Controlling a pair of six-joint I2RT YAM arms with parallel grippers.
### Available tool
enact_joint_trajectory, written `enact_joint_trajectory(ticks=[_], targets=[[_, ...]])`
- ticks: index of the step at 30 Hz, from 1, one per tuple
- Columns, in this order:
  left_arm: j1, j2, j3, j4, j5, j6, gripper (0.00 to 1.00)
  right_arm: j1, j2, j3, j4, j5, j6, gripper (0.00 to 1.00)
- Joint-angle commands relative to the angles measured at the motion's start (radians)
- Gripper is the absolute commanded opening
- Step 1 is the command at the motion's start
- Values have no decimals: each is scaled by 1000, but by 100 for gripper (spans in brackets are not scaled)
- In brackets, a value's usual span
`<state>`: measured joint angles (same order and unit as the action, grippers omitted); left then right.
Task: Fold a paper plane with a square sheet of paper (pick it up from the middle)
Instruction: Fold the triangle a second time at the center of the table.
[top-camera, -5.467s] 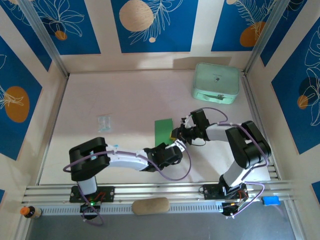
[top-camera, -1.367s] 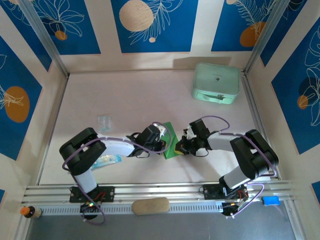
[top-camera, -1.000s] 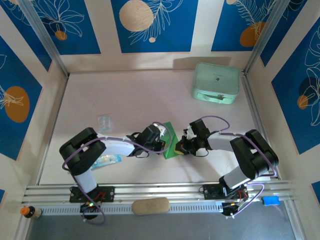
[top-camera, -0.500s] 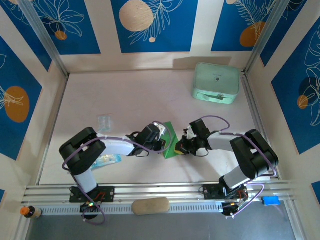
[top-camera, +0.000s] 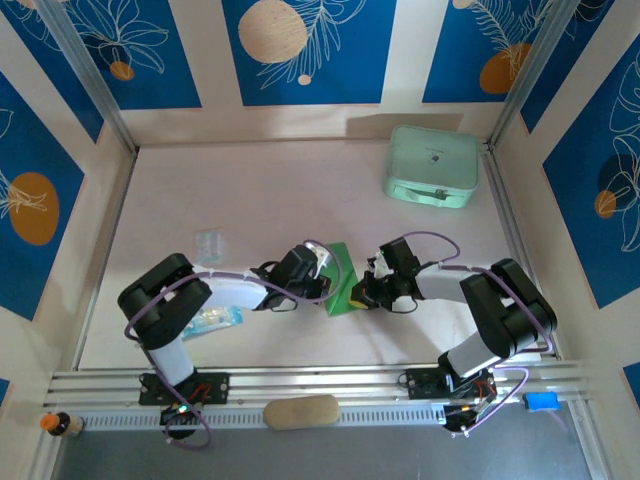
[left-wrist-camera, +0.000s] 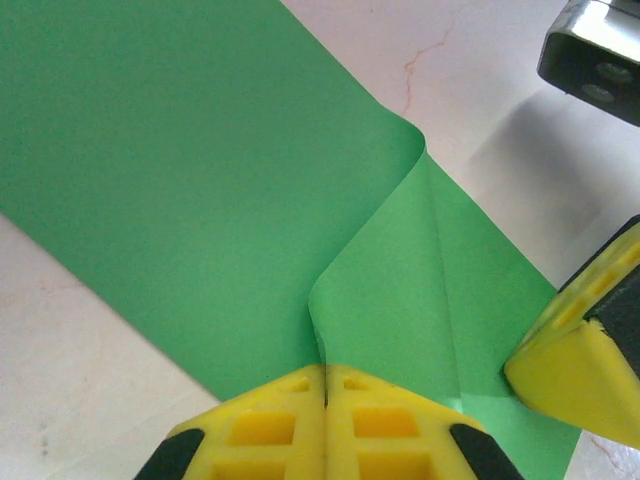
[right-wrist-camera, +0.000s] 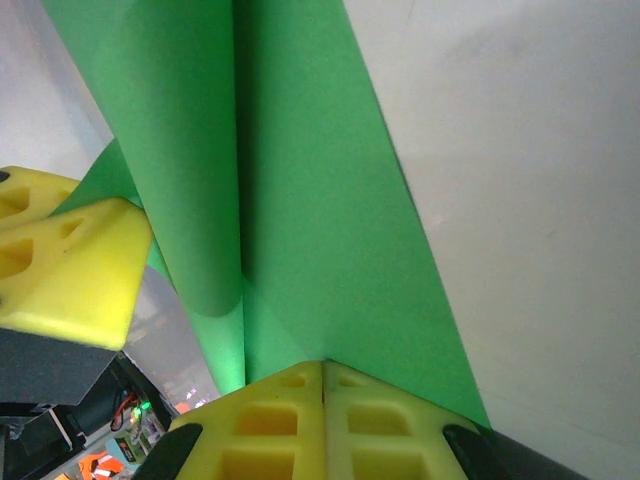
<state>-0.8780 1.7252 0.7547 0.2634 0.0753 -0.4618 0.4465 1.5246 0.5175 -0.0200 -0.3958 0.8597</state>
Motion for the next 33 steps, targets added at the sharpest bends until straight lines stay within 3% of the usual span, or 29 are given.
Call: enact_joint_trajectory(ticks=[1, 33], targets=[[14, 19, 8, 42, 24, 11, 5, -6, 26, -10, -51, 29, -14, 0], [18, 59, 3, 33, 33, -11, 4, -6, 23, -10, -55, 30, -14, 0]])
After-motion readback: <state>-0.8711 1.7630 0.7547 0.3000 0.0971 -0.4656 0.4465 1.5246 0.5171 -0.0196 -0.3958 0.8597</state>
